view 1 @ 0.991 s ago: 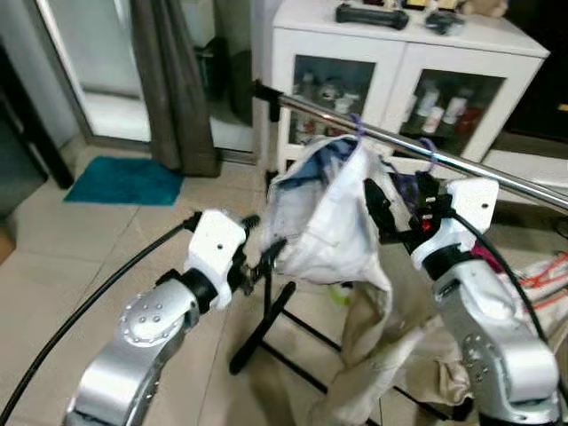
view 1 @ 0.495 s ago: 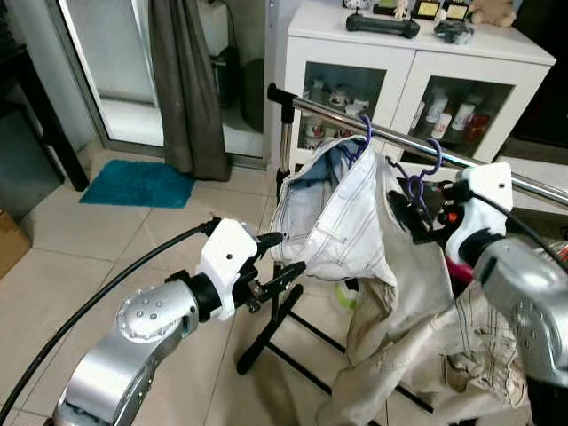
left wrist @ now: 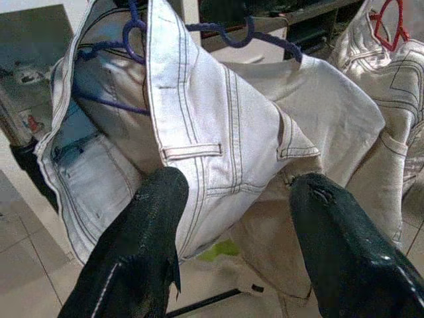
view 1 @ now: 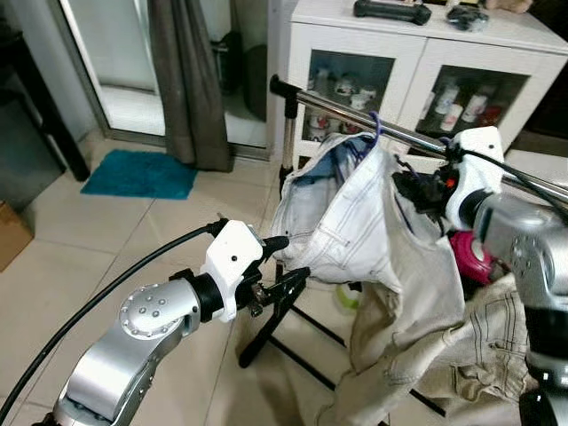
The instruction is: Hang hanger
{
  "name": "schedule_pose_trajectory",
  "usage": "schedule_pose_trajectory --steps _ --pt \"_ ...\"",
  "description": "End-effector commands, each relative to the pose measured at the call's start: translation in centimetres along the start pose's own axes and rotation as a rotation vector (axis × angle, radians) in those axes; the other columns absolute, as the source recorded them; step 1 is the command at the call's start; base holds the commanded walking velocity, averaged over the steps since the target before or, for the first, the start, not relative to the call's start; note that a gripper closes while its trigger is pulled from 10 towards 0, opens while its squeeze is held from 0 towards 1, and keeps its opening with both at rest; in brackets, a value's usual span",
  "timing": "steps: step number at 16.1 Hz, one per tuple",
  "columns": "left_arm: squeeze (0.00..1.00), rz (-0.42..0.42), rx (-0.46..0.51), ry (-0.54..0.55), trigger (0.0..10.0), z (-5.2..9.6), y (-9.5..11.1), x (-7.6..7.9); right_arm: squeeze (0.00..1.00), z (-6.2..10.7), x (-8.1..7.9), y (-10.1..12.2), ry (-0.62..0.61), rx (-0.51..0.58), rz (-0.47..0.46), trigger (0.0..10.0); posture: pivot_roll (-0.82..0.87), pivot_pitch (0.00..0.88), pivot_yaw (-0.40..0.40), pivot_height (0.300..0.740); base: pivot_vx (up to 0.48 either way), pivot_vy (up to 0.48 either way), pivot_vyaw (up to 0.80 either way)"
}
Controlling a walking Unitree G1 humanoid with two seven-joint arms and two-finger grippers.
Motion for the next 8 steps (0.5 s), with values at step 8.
schedule_pose_trajectory --steps 8 --pt "0.0 -0.006 0.016 -0.03 10.0 -0.2 0.5 0.5 0.0 -1.1 3.2 -1.0 -0.128 -0.108 -0.116 8.6 0.02 0.012 -0.053 0.74 0.0 0.0 0.0"
Point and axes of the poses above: a point about 5 cm out from each wrist's last joint towards the gripper, its own z axis pointing back from the gripper into the wrist, its own y axis along the axis of the wrist's last joint, x = y × z, the point moved 3 cm from there along -z, pointing out of the wrist towards the gripper, and after that the axes turned 10 degrees about -z, right-handed, at the moved point
